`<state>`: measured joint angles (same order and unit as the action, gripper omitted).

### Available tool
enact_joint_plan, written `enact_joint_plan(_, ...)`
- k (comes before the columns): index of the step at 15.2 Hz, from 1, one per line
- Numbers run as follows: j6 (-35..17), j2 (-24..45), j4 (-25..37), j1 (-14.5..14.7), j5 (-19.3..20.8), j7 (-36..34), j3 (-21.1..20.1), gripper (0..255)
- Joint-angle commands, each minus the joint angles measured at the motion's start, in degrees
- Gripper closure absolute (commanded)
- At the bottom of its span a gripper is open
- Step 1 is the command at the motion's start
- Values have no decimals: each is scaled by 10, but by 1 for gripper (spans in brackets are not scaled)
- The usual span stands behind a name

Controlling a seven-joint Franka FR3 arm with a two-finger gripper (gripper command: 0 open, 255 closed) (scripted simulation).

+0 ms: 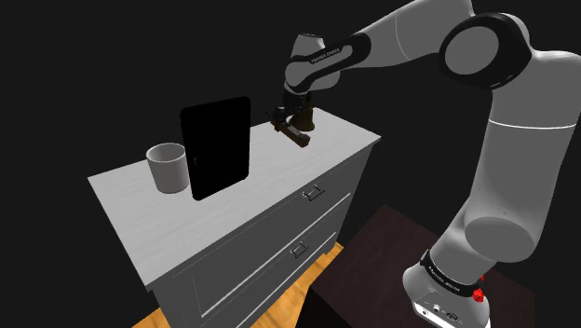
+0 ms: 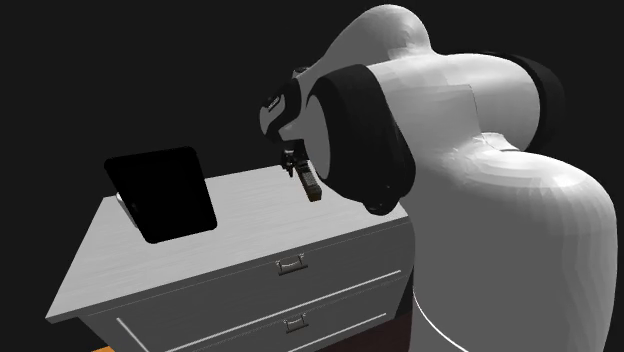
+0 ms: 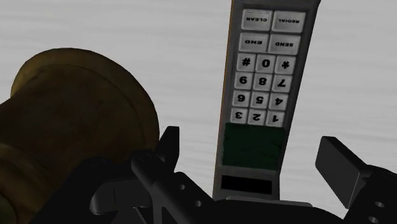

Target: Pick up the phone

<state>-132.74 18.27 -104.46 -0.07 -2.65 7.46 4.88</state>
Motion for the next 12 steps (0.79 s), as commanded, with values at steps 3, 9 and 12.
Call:
enact_joint_plan(3, -3, 2, -1, 0, 0, 0, 0, 255)
enact_joint_plan(9, -3, 3, 0, 0, 0, 0, 0, 255)
enact_joint_plan(12, 10, -7, 4, 0, 1, -1, 0, 255)
